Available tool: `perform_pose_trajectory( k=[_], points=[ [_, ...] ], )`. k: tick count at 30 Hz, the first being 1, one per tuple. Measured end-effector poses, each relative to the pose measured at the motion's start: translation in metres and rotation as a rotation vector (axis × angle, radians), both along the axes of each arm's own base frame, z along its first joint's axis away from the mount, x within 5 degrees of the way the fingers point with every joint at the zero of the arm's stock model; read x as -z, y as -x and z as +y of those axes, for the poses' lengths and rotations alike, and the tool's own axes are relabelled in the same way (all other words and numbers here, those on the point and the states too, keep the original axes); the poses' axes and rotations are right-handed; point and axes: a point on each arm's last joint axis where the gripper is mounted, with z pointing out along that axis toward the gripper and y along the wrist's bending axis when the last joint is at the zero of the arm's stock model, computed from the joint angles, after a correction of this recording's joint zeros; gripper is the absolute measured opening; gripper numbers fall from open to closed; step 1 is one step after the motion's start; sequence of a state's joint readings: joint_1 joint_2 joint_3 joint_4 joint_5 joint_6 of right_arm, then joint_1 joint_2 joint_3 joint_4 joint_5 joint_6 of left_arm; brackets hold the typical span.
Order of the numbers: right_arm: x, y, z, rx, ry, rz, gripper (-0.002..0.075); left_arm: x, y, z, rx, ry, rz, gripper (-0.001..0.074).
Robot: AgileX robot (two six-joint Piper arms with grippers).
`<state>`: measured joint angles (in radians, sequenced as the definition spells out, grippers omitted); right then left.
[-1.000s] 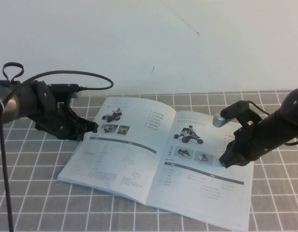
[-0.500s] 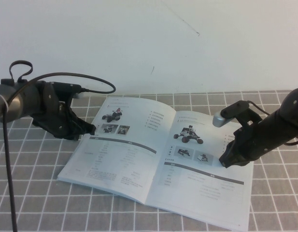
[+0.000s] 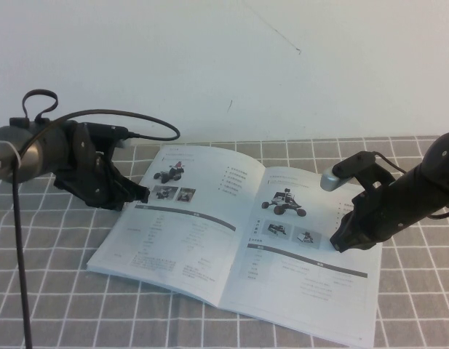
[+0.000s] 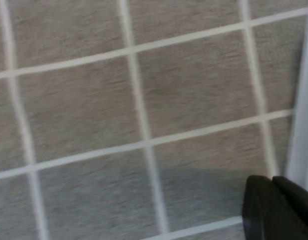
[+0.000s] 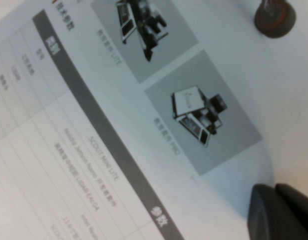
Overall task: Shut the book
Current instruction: 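Close the open booklet and leave it lying on the table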
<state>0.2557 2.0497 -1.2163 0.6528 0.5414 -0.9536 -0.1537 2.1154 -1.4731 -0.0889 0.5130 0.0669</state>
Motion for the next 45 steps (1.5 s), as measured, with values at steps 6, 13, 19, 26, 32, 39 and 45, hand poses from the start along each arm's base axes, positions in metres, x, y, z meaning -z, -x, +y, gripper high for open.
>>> perform_pose_trajectory(
  k=[6, 13, 19, 26, 32, 39, 45],
  points=[
    [0.0, 0.0, 0.0, 0.0, 0.0, 0.0, -0.0003, 0.0, 0.005, -0.025, 0.084, -0.015, -0.002, -0.0004],
    [0.0, 0.0, 0.0, 0.002, 0.0, 0.001, -0.0003, 0.0, 0.008, -0.036, 0.087, 0.035, 0.012, -0.0004],
    [0.0, 0.0, 0.0, 0.002, 0.0, 0.001, -0.0003, 0.001, 0.017, -0.056, 0.146, 0.231, 0.1, -0.0004],
    [0.0, 0.0, 0.0, 0.005, 0.0, -0.001, -0.0003, 0.0, 0.032, -0.086, 0.297, 0.562, 0.209, -0.0004],
    [0.0, 0.0, 0.0, 0.007, 0.0, -0.001, -0.0003, -0.024, 0.041, -0.108, 0.445, 0.877, 0.2, -0.0004],
    [-0.002, 0.0, -0.001, -0.005, 0.008, -0.007, -0.0003, -0.037, 0.043, -0.115, 0.508, 1.025, 0.156, 0.0193],
    [-0.031, 0.011, -0.01, -0.049, 0.103, -0.018, -0.0003, -0.04, 0.045, -0.116, 0.53, 1.044, 0.169, 0.039]
  ],
)
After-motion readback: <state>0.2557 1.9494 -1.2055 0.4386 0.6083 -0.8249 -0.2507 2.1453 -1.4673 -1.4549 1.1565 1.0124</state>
